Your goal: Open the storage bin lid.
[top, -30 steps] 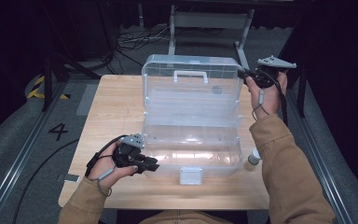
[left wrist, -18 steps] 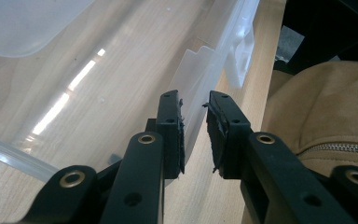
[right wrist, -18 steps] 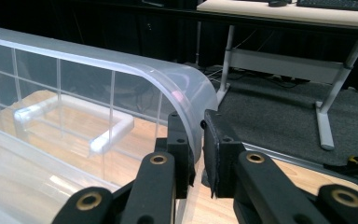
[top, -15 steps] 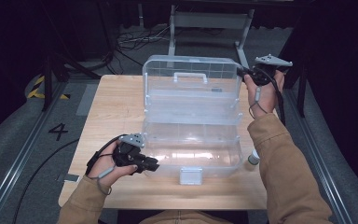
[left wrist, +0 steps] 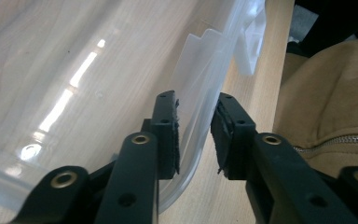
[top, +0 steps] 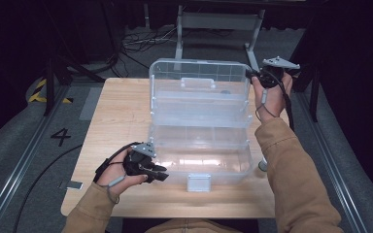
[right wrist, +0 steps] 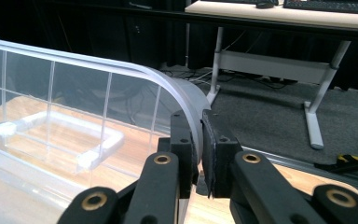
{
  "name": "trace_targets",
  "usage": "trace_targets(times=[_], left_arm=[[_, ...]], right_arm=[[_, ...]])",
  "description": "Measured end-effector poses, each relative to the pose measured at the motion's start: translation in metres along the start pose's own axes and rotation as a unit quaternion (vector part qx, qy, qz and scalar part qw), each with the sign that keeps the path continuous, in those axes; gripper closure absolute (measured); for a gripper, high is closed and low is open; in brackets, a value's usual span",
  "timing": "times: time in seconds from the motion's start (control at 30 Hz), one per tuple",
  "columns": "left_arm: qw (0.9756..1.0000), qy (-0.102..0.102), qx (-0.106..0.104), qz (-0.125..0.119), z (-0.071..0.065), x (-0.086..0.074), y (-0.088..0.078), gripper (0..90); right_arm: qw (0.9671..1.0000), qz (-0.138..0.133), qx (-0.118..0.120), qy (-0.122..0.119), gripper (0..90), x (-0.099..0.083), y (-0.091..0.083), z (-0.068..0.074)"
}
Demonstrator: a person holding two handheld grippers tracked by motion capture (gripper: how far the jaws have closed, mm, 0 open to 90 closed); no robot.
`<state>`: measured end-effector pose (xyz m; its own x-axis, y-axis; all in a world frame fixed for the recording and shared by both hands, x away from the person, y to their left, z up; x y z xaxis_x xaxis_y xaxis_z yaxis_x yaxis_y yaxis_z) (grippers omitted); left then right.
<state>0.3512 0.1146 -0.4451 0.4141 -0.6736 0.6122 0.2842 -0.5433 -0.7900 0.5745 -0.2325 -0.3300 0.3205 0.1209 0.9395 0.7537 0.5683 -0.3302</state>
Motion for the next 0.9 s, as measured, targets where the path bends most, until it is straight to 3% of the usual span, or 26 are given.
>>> trace_targets(times=[0.4,0.9], left_arm=[[0.9999,0.003,0.006,-0.013,-0.003,-0.001,0.007,74.3],[0.9999,0.002,0.007,-0.013,-0.004,-0.001,0.01,74.2]], right_arm=[[1.0,0.004,-0.001,-0.001,85.0,-0.003,0.012,-0.007],[0.9999,0.012,0.004,0.002,85.2,-0.01,0.027,-0.017]])
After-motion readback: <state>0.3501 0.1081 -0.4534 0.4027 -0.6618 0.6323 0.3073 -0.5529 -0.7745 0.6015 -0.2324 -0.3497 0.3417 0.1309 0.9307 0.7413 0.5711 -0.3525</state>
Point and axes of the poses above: each handheld gripper's, and its own axes: y roughly forward along the jaws, x roughly out of its top, z roughly to its left, the point moved 5 cm from there along y, roughly forward along the jaws, and after that the axes turned 15 degrees about x, right-handed, at the moved point
